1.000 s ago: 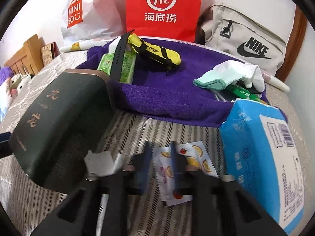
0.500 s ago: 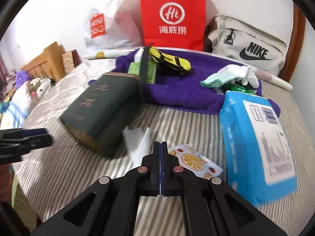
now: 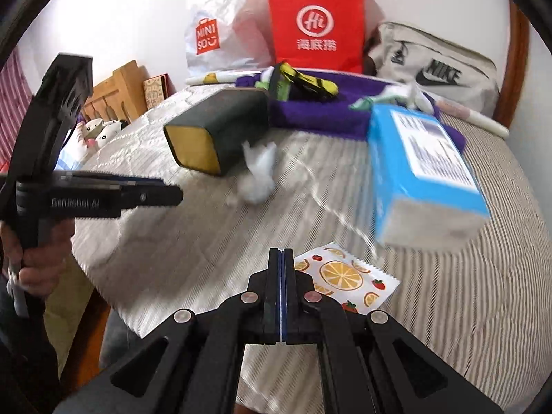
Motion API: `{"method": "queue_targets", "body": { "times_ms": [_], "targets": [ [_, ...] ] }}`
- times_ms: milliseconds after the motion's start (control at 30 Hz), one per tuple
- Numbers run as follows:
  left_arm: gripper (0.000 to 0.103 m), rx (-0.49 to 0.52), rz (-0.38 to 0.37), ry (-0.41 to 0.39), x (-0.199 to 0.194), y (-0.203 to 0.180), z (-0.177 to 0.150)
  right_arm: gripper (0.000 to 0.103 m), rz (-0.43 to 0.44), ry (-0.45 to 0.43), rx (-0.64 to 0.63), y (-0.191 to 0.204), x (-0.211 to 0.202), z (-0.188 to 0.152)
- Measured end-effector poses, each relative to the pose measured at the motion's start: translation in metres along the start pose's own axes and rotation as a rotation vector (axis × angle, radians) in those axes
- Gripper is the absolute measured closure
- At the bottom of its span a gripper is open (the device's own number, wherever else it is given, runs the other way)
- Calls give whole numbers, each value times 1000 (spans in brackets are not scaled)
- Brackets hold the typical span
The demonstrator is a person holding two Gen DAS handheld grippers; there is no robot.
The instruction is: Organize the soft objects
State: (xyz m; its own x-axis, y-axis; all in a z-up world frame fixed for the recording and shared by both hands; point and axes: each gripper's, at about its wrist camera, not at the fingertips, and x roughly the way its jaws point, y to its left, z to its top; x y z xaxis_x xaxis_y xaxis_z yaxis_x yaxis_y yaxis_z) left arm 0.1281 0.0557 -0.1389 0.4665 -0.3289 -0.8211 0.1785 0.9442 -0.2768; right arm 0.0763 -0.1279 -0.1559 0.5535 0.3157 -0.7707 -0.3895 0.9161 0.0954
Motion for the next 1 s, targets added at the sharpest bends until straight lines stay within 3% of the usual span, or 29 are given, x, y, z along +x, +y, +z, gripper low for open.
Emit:
{"method": "queue_targets", "body": {
  "times_ms": [167, 600, 667, 700, 733, 767, 800, 867, 933, 1000],
  "targets": [
    [60, 52, 9, -22, 13, -31, 8, 103, 0, -8, 24, -22, -8, -18],
    [60, 123, 148, -8, 55, -67, 27, 100, -68, -35, 56, -76, -20, -33],
    [60, 136, 161, -15, 58, -72, 28, 94, -77, -34, 67, -82, -20, -34],
    [60, 139, 163, -20, 59, -73, 28, 82, -83, -38, 71, -84, -21, -34],
    [61, 144, 165, -25, 59, -75, 28, 63, -86, -41, 73, -86, -21, -34],
    [70, 152, 166, -31, 60, -76, 28, 55, -92, -49, 71, -86, -21, -34],
    [79, 166, 160, -38, 60, -78, 26, 50, -103, -68, 69, -87, -22, -34],
    [81, 167, 145, -38, 58, -78, 24, 46, -100, -83, 69, -87, -22, -33],
    [81, 162, 117, -31, 55, -76, 22, 28, -105, -91, 72, -88, -18, -31],
    [82, 159, 102, -29, 49, -75, 18, 24, -112, -89, 70, -88, -10, -29]
  ]
}}
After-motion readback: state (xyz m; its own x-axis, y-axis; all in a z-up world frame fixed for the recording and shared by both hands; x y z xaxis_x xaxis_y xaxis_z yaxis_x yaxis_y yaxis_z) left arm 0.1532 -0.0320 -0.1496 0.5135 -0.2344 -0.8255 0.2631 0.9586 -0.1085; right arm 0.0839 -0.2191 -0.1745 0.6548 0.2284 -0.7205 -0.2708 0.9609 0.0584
